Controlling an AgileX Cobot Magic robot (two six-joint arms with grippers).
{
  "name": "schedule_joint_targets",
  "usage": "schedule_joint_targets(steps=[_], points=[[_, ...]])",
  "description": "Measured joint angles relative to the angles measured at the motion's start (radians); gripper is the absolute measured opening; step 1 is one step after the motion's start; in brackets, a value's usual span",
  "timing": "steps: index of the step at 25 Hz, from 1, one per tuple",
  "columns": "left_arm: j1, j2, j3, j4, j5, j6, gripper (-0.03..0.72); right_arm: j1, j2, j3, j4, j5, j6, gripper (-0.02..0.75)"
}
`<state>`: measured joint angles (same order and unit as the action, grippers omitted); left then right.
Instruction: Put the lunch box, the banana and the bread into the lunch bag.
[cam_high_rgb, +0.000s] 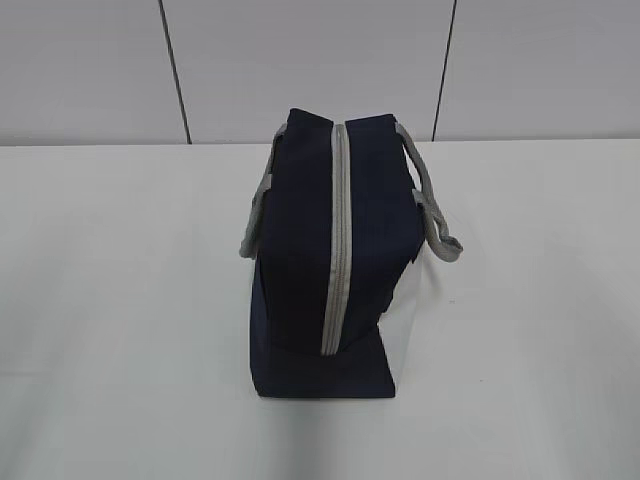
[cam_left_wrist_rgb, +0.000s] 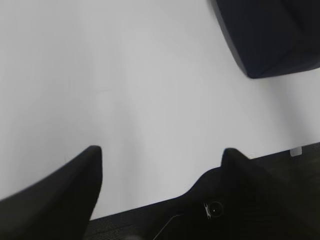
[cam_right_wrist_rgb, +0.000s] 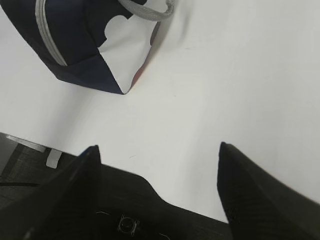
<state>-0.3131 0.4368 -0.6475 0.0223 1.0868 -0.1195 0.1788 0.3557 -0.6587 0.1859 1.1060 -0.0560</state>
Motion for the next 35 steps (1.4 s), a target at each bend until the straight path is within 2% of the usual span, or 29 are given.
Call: schedule_joint_targets(steps=[9,14,20,35], points=[[0.000,-0.160,0.120,0.005,0.022,0.000,0.498,0.000,-0.152,0.095,-0.075,0.025,0.000,0.549],[0.000,-0.163,0.121,0.008,0.018,0.000,0.498,0.000,-0.153,0.160,-0.113,0.026,0.011,0.549],[0.000,-0.163,0.121,0.018,0.014,0.000,0.498,0.000,-0.153,0.165,-0.186,0.026,0.056,0.549],[0.000,-0.163,0.121,0.027,0.015,0.000,0.498,0.000,-0.153,0.165,-0.186,0.026,0.056,0.549]])
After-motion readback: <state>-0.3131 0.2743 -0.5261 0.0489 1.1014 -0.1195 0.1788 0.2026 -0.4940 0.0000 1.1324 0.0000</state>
